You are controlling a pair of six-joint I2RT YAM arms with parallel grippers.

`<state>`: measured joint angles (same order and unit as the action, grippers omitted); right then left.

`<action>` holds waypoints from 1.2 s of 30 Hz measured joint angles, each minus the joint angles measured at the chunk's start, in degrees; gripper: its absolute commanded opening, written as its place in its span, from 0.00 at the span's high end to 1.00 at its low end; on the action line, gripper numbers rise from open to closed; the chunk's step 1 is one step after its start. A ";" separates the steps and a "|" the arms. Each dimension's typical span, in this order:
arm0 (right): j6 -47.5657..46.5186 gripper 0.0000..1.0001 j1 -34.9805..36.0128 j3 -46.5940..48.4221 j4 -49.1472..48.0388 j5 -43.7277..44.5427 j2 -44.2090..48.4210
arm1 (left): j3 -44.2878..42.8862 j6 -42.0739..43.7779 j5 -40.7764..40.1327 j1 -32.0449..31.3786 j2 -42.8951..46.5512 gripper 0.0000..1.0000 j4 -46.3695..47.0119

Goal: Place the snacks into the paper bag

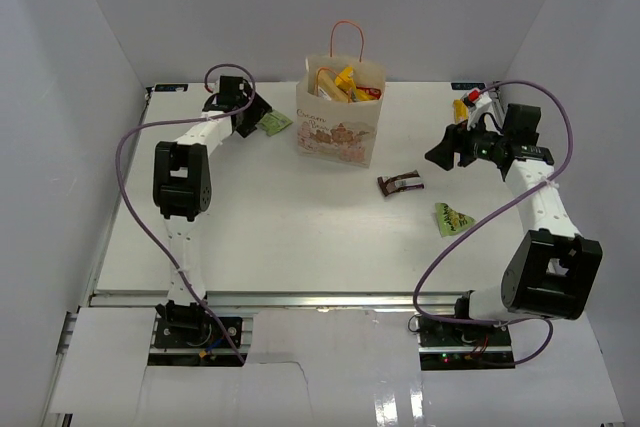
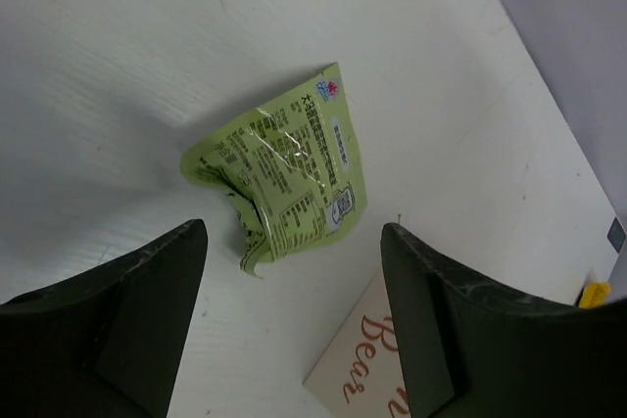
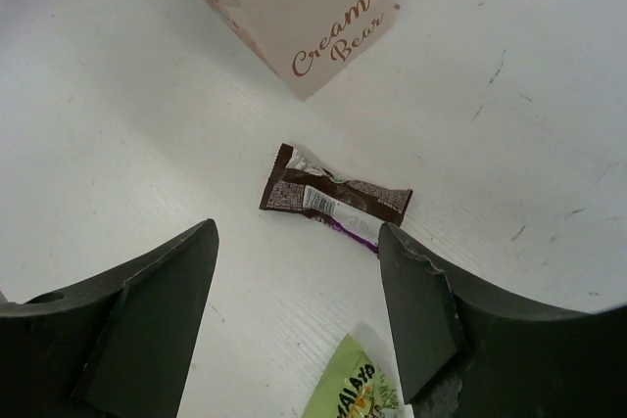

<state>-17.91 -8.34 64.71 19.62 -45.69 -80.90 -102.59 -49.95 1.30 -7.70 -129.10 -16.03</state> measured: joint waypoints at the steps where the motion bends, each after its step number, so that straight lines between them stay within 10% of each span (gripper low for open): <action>1: -0.24 0.27 -0.39 -0.83 0.24 -0.11 0.28 | -1.79 -0.44 0.09 -0.02 -1.70 0.26 -0.63; 7: -0.50 0.28 -1.46 -1.95 0.33 -0.68 1.44 | -7.45 -4.26 0.48 -0.02 -7.67 0.35 -3.54; 22: 1.18 0.29 -1.75 -1.95 0.00 -1.01 1.18 | -7.85 -5.35 1.64 0.11 -8.37 0.98 -4.42; 36: 0.28 0.29 -1.75 -1.95 0.07 -0.96 1.79 | 7.96 15.19 9.94 0.92 18.99 1.00 12.41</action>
<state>-17.63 -10.09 62.76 19.68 -46.65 -79.11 -94.63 -34.76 11.25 -6.79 -110.10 -3.62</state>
